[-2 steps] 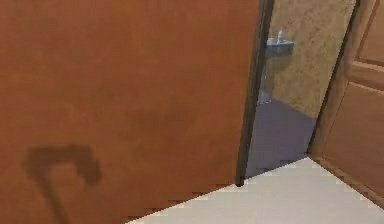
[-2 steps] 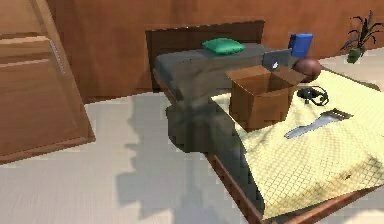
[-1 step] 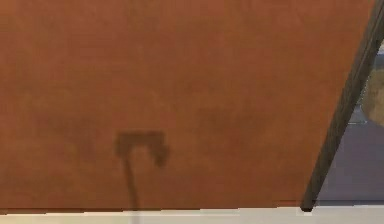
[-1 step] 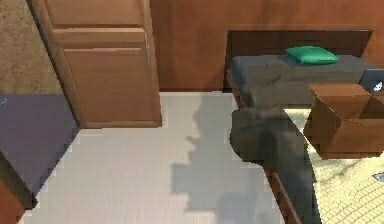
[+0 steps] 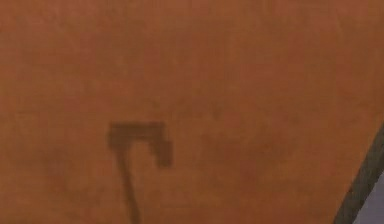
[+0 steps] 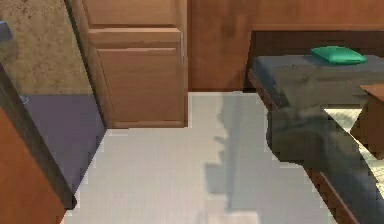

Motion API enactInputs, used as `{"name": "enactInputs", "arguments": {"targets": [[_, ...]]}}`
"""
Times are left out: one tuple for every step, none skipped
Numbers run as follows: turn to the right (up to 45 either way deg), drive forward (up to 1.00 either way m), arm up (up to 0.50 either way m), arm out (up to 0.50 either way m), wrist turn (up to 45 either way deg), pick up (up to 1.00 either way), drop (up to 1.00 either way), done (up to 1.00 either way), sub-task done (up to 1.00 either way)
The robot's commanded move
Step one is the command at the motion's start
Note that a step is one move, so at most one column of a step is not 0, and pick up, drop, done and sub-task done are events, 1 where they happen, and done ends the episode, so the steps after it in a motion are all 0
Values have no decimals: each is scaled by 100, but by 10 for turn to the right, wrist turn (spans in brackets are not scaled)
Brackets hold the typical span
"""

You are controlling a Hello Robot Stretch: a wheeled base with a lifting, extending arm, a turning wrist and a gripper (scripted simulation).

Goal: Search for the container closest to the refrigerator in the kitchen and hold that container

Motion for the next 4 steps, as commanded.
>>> {"name": "enactInputs", "arguments": {"targets": [[450, 0, 0, 0, 0, 0, 0, 0, 0], [360, 0, 0, 0, 0, 0, 0, 0, 0], [0, 100, 0, 0, 0, 0, 0, 0, 0], [60, 0, 0, 0, 0, 0, 0, 0, 0]]}}
